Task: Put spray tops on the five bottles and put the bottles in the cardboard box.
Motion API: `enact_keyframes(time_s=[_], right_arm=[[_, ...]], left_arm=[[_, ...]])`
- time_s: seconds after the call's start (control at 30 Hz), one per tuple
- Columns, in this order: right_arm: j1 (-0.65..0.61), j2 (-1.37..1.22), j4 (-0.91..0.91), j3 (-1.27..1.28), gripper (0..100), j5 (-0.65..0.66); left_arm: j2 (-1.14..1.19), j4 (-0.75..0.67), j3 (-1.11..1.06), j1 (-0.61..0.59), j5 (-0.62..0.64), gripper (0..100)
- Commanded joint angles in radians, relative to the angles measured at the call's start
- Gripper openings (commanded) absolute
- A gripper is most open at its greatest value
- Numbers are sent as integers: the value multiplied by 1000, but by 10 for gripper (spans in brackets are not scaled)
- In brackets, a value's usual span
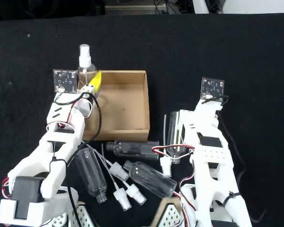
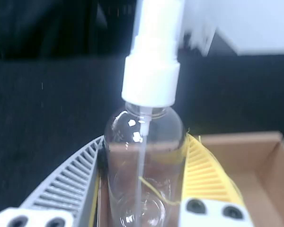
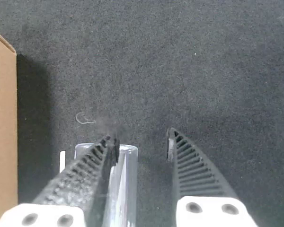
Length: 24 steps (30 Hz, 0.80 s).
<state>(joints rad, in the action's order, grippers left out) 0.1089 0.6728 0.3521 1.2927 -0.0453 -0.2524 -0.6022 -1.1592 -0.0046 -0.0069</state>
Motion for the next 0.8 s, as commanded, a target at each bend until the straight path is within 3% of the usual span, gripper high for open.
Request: enact_keyframes(time_s=[0.0, 0.27, 0.77], right_arm=[[-14, 45, -31, -16, 149, 2], [-14, 45, -31, -16, 149, 2], [-12, 45, -31, -18, 149, 2]], left_arm=[[54, -135, 18, 8, 18, 159], [265, -428, 28, 1, 20, 159], [350, -430, 35, 5, 20, 164]])
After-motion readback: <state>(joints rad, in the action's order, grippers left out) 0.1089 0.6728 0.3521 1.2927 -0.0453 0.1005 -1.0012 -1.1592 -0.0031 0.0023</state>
